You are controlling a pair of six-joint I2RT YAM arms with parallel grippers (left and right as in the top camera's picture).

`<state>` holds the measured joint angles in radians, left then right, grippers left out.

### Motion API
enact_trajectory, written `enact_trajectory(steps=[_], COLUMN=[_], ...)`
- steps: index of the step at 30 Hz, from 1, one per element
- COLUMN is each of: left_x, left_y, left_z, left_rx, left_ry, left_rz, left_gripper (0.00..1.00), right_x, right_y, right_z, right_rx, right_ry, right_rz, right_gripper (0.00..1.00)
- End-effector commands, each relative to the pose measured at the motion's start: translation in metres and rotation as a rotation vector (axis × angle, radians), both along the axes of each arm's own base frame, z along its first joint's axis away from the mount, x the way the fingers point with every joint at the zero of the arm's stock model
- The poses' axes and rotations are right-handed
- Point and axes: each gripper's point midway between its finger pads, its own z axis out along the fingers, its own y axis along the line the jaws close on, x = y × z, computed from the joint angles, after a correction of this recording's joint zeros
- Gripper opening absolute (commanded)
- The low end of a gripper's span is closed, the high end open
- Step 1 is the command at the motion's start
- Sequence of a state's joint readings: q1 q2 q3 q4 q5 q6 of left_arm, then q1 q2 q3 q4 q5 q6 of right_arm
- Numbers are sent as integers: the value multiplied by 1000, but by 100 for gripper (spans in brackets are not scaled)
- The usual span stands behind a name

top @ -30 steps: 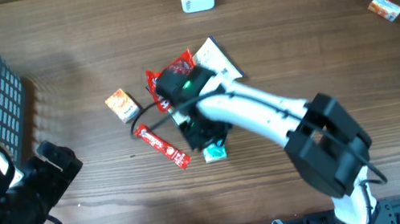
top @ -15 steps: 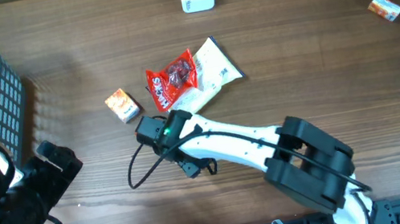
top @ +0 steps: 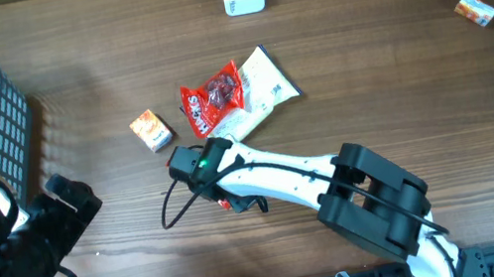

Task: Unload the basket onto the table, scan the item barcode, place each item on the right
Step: 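Grasp the teal Kleenex pack with the right gripper and lift, then carry the teal Kleenex pack up toward the white scanner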

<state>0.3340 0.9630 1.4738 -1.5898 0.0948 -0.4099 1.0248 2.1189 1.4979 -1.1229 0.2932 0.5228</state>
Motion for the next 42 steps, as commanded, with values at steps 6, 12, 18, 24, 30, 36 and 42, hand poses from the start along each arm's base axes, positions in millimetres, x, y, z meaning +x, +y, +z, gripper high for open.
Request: enact_trajectory(steps=[6, 12, 18, 24, 30, 36, 42], left_x=[0, 0, 0, 0, 0, 0, 0], left_y=[3, 3, 3, 3, 3, 3, 3], left_z=[0, 0, 0, 0, 0, 0, 0], left_rx=[2, 2, 2, 2, 2, 2, 2], left_ry=[1, 1, 1, 1, 1, 1, 1], left_rz=[21, 21, 21, 21, 21, 21, 21], left_gripper=[100, 100, 100, 100, 100, 100, 100], right_x=[7, 2, 10, 10, 0, 0, 14], right_y=[16, 54, 46, -3, -39, -83, -139], right_z=[41, 79, 106, 90, 44, -32, -39], right_rx=[73, 536, 1004, 1399, 1520, 1118, 713], right_ry=[87, 404, 713, 858, 855, 672, 521], right_rz=[-53, -8, -40, -239, -473, -632, -674], right_gripper=[4, 4, 4, 4, 4, 29, 51])
